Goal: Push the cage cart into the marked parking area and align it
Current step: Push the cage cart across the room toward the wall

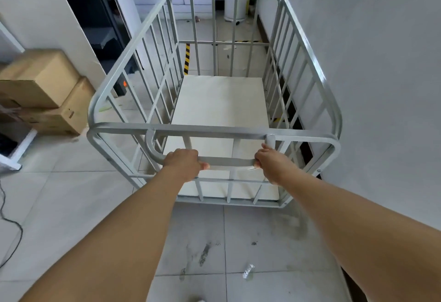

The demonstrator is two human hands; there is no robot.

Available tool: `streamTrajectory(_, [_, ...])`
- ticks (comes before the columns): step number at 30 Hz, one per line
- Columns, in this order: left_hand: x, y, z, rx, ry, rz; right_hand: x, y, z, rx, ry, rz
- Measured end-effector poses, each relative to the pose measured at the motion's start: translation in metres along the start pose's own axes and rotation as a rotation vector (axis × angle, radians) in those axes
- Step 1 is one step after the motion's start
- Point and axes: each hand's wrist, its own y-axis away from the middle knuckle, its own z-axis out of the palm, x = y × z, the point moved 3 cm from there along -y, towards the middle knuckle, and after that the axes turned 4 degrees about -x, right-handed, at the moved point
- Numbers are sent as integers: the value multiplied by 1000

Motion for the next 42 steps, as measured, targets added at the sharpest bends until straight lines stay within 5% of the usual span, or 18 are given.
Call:
streamTrajectory(17, [30, -152, -82, 44, 17, 3, 54, -149, -75, 5, 11, 61])
streamTrajectory(42, [-41, -378, -236, 16, 26, 38, 13, -396, -172, 24, -65, 94])
